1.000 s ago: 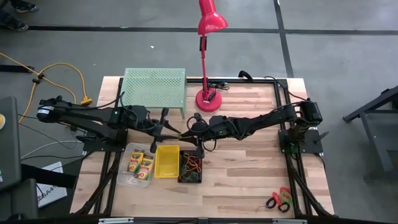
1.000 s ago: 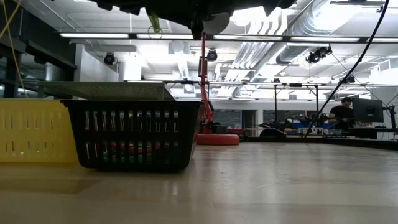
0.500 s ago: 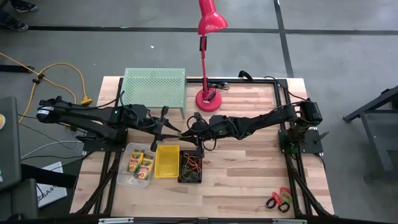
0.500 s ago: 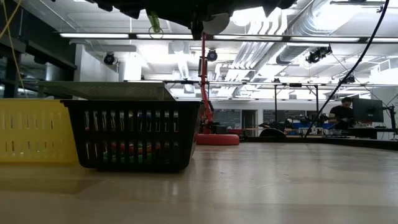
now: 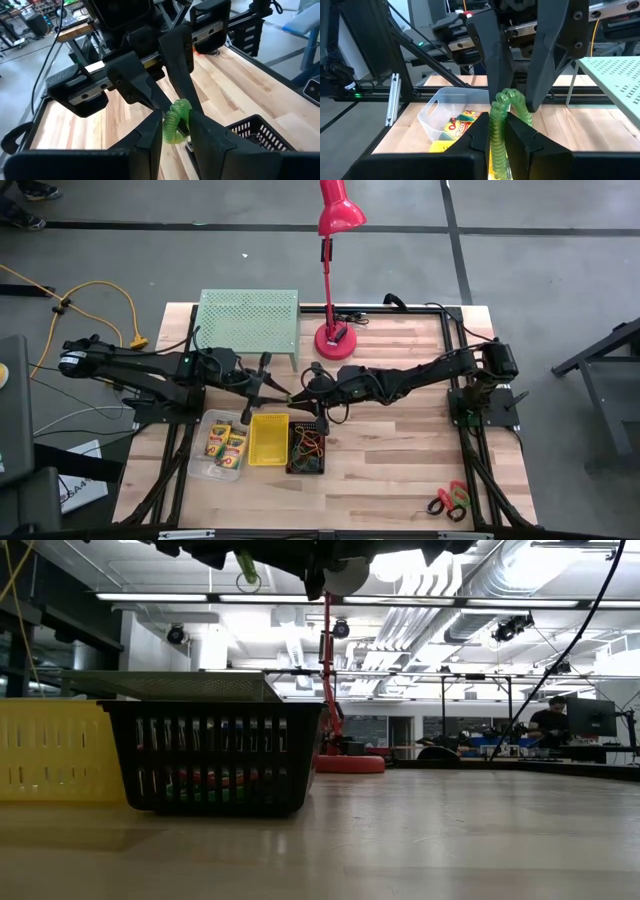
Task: Pick & Place Office Desk Supplies
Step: Put the green spring keychain into the yellow bin
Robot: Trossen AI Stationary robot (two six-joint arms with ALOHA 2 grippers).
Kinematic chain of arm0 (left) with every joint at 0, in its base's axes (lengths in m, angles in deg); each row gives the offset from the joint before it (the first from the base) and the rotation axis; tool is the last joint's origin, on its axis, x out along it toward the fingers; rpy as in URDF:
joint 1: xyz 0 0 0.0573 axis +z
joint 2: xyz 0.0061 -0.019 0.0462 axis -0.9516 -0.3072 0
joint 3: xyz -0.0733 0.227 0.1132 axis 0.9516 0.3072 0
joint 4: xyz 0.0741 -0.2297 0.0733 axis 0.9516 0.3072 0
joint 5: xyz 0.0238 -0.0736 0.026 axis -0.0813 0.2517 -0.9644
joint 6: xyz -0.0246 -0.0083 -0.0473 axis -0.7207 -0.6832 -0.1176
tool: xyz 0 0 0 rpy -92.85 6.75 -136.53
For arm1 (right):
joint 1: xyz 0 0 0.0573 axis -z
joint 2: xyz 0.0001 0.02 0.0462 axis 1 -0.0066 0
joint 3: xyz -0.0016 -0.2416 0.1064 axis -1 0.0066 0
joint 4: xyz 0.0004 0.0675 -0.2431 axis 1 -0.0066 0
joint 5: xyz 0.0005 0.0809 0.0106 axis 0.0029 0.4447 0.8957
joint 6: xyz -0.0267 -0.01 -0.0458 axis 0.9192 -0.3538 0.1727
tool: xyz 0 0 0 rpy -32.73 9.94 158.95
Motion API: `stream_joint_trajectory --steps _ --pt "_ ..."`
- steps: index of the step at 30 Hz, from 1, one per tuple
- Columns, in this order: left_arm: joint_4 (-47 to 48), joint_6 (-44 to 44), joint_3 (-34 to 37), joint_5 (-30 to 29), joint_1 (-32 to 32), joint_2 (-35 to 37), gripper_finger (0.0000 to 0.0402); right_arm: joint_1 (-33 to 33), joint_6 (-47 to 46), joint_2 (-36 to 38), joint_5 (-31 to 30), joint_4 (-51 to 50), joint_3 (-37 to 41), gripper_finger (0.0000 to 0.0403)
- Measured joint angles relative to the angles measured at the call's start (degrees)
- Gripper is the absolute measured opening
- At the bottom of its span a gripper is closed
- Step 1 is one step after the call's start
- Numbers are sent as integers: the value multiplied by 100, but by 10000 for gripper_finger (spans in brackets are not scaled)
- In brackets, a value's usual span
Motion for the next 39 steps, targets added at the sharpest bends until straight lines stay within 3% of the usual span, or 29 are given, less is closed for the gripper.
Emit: stream_joint_trajectory --steps 20,31,39 --pt "11 -147 0 160 2 0 89 0 -24 0 -26 9 0 34" --pt "0 -127 0 156 4 0 35 0 -26 -2 -26 1 0 34" --pt "0 -125 0 158 2 0 27 0 -26 -2 -43 0 0 34"
